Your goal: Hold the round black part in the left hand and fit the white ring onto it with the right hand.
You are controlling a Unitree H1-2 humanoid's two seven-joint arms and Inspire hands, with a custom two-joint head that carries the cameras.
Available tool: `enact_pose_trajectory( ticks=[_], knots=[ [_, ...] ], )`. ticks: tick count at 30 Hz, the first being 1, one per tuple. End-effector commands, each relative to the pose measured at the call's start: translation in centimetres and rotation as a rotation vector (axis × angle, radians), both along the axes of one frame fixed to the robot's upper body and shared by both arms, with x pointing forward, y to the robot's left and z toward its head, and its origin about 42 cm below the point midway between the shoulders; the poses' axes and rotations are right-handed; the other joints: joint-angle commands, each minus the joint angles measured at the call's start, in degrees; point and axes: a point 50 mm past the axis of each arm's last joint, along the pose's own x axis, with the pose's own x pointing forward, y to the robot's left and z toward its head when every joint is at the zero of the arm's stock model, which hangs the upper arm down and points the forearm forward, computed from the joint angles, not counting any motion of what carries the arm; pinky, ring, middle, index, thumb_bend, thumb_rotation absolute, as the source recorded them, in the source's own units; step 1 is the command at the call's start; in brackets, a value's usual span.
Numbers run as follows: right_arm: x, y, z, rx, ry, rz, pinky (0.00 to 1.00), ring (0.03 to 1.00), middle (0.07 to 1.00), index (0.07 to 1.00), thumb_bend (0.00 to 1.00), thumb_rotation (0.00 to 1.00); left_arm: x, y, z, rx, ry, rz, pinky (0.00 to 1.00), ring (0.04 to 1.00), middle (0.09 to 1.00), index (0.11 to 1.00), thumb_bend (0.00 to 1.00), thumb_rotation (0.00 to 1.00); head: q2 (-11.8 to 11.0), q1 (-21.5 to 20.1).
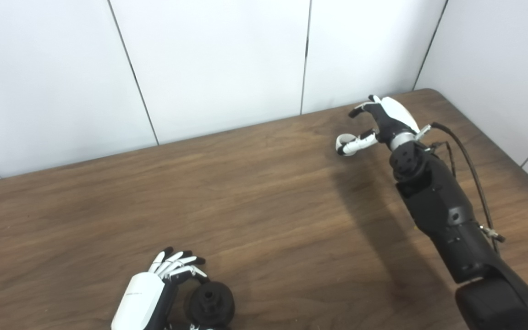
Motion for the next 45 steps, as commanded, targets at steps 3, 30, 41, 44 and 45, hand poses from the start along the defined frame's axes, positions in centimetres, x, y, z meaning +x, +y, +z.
enact_pose_trajectory(
  ticks=[3, 30, 41, 44, 45],
  knots=[
    [1.7, 0.3, 3.5, -0.029, -0.067, 0.015, 1.00, 1.000, 0.994, 0.722, 0.87, 0.20, -0.3, 0.7, -0.3, 0.015, 0.027, 0.006, 0.97, 0.859, 0.780, 0.484, 0.52, 0.05, 0.0, -0.1],
    [2.4, -1.6, 3.1, -0.098, 0.053, -0.036, 1.00, 1.000, 0.967, 0.670, 0.87, 0.22, -0.1, 0.7, -0.2, 0.009, 0.028, 0.009, 0.97, 0.856, 0.777, 0.484, 0.52, 0.05, 0.0, -0.4],
    [2.5, -1.5, 3.0, -0.105, 0.064, -0.030, 1.00, 1.000, 0.966, 0.666, 0.87, 0.23, 0.0, 0.6, -0.2, 0.010, 0.029, 0.013, 0.98, 0.860, 0.777, 0.484, 0.52, 0.05, -0.1, -0.3],
    [2.5, -1.3, 2.9, -0.112, 0.068, -0.027, 1.00, 1.000, 0.962, 0.664, 0.87, 0.23, 0.0, 0.6, -0.3, 0.008, 0.026, 0.010, 0.98, 0.859, 0.777, 0.484, 0.52, 0.05, -0.1, -0.3],
    [2.5, -1.2, 2.9, -0.113, 0.070, -0.027, 1.00, 1.000, 0.961, 0.663, 0.87, 0.24, 0.0, 0.6, -0.3, 0.008, 0.025, 0.009, 0.98, 0.858, 0.776, 0.484, 0.52, 0.05, -0.1, -0.3]
  ],
)
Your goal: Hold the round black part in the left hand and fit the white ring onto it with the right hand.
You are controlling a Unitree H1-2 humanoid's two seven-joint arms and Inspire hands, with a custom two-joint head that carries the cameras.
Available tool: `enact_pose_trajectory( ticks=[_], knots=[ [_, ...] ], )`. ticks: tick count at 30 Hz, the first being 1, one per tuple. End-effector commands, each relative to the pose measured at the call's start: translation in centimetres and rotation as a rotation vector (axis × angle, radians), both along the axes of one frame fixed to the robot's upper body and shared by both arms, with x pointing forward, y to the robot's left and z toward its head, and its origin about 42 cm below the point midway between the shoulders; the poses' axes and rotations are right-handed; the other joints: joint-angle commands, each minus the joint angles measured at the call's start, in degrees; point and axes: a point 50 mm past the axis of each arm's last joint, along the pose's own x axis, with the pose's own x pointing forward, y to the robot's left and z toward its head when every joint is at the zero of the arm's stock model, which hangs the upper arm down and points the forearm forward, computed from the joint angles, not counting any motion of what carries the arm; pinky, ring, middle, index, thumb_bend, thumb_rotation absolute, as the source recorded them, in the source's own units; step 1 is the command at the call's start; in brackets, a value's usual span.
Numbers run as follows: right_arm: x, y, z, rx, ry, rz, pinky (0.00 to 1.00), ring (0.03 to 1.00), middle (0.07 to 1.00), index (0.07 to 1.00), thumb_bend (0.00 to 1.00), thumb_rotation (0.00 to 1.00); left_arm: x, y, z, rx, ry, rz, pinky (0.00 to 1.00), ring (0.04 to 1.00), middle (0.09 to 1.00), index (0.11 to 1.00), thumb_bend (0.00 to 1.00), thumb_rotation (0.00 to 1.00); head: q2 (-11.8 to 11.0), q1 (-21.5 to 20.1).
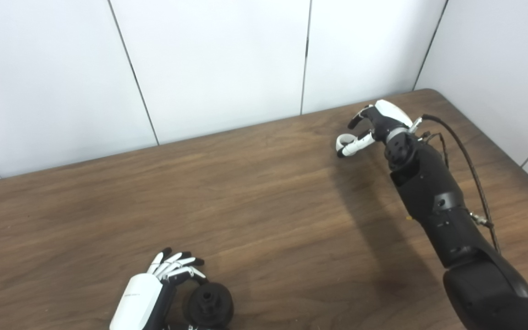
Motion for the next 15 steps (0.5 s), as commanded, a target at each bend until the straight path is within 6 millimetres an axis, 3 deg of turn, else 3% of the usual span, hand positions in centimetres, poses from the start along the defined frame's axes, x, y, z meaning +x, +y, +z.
enact_pose_trajectory(
  ticks=[1, 15],
  knots=[
    [0.90, -0.16, 3.25, -0.040, -0.080, 0.003, 1.00, 1.000, 0.960, 0.663, 0.87, 0.24, -0.03, 0.45, -0.24, 0.020, 0.011, 0.006, 0.98, 0.857, 0.776, 0.484, 0.52, 0.05, 0.0, 0.0],
    [0.73, -0.58, 2.46, -0.045, -0.052, -0.006, 1.00, 1.000, 0.956, 0.668, 0.85, 0.23, -0.02, 0.39, -0.20, 0.023, 0.011, 0.005, 0.97, 0.854, 0.771, 0.484, 0.52, 0.05, 0.1, -0.1]
  ],
)
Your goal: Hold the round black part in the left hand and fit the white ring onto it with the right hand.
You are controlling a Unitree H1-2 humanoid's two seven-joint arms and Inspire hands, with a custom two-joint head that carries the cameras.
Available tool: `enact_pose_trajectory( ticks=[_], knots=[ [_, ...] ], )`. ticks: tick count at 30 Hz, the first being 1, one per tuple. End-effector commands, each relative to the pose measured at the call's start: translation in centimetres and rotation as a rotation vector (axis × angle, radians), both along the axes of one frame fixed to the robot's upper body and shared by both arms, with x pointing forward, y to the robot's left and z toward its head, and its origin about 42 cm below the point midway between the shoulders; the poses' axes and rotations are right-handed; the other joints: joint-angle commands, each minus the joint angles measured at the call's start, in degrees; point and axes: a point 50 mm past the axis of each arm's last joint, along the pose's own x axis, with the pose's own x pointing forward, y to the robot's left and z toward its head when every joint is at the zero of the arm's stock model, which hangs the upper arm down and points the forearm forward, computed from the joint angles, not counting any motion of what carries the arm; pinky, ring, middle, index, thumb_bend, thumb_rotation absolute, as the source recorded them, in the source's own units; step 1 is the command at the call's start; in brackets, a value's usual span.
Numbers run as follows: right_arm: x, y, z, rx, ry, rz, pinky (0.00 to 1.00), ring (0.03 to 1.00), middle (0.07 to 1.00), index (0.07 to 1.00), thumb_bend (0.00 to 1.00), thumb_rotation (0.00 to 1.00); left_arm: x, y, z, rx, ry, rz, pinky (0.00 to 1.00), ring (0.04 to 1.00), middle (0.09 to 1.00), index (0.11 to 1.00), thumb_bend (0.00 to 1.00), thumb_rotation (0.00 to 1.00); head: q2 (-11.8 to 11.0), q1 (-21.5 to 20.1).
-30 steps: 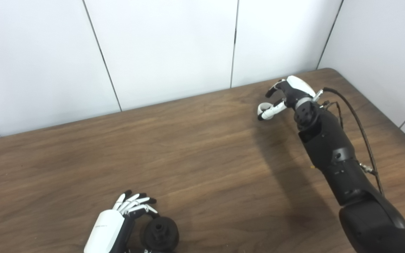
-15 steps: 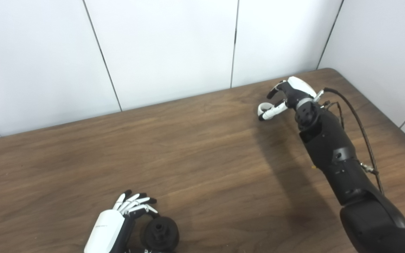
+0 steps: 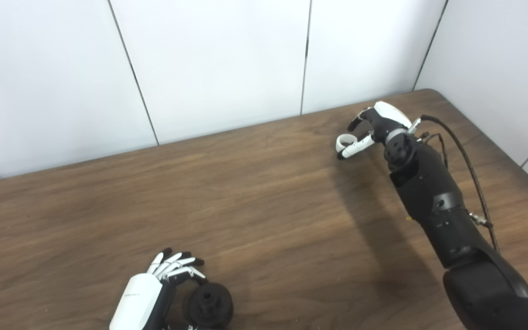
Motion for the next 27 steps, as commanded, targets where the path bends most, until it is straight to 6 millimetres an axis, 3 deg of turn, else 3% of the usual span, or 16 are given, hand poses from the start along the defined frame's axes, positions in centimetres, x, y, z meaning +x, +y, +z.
enact_pose_trajectory(
  ticks=[1, 27],
  knots=[
    [0.73, -0.66, 2.63, -0.041, -0.067, -0.011, 1.00, 1.000, 0.955, 0.668, 0.85, 0.23, -0.04, 0.39, -0.22, 0.025, 0.013, 0.005, 0.97, 0.856, 0.772, 0.484, 0.52, 0.05, 0.1, -0.1],
    [0.19, -0.64, 2.13, -0.045, -0.055, -0.007, 1.00, 1.000, 0.942, 0.620, 0.83, 0.22, -0.05, 0.40, 0.01, 0.026, 0.011, 0.008, 0.98, 0.858, 0.773, 0.484, 0.52, 0.05, 0.3, 0.0]
  ],
)
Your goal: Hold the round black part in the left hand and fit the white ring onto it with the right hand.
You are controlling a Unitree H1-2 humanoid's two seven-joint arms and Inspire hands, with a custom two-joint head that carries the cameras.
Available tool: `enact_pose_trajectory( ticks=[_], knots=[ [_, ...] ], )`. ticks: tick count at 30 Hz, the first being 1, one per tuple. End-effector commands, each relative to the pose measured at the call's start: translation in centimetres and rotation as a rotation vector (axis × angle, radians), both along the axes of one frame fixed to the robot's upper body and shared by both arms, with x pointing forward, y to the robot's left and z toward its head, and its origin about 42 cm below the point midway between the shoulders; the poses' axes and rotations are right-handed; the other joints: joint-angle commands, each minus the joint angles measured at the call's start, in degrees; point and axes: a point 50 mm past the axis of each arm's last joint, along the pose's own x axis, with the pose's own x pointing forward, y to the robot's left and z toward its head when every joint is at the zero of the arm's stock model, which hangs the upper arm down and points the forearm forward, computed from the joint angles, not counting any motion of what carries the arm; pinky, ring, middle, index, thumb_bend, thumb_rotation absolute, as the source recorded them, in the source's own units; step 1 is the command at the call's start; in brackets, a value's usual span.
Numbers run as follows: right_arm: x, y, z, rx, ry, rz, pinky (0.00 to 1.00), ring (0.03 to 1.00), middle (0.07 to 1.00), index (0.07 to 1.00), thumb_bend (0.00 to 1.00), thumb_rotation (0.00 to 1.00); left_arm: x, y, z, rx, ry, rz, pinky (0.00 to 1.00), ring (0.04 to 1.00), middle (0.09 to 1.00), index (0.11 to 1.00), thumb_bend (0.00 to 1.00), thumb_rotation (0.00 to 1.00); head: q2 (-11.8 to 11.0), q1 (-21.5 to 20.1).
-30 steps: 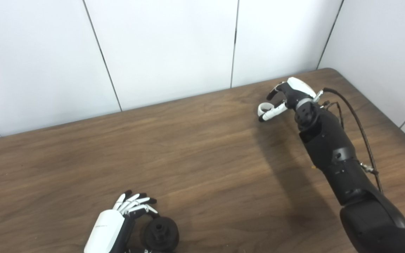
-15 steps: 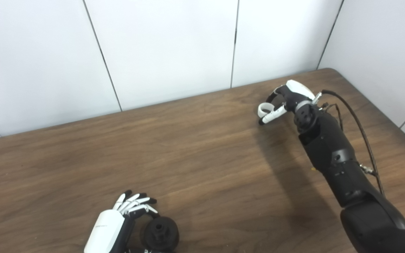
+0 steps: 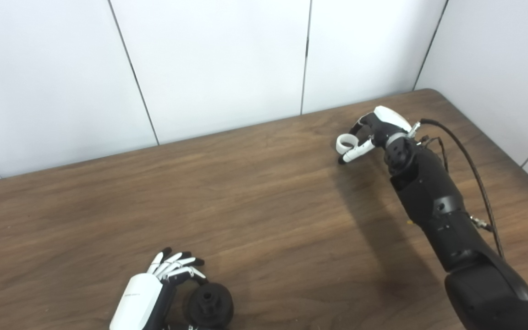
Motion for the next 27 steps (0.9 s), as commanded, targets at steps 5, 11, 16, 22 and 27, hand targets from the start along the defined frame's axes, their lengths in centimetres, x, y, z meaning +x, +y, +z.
enact_pose_trajectory(
  ticks=[5, 11, 16, 22, 27],
  knots=[
    [0.58, -0.49, 2.66, -0.027, -0.077, -0.007, 1.00, 1.000, 0.932, 0.603, 0.82, 0.21, -0.06, 0.37, 0.02, 0.021, 0.007, 0.007, 0.98, 0.859, 0.773, 0.484, 0.52, 0.05, 0.0, -0.1],
    [0.55, -0.41, 2.45, -0.014, -0.089, -0.009, 1.00, 1.000, 0.918, 0.518, 0.60, 0.16, -0.14, 0.32, 0.09, 0.023, 0.009, 0.009, 0.98, 0.858, 0.772, 0.484, 0.52, 0.05, 0.3, 0.0],
    [0.41, -0.41, 2.26, -0.008, -0.102, -0.012, 1.00, 1.000, 0.879, 0.488, 0.52, 0.13, -0.17, 0.26, 0.21, 0.022, 0.003, 0.005, 0.98, 0.858, 0.772, 0.484, 0.52, 0.05, 0.4, 0.1],
    [0.00, -0.42, 2.05, -0.011, -0.102, -0.006, 1.00, 0.992, 0.846, 0.487, 0.52, 0.12, -0.22, 0.21, 0.27, 0.023, -0.002, 0.005, 0.97, 0.856, 0.770, 0.484, 0.52, 0.05, 0.6, 0.3],
    [-0.25, -0.85, 1.84, -0.018, -0.096, -0.008, 1.00, 0.988, 0.842, 0.487, 0.52, 0.13, -0.17, 0.26, 0.33, 0.022, -0.008, 0.006, 0.97, 0.853, 0.769, 0.484, 0.52, 0.05, 0.6, 0.3]
  ],
)
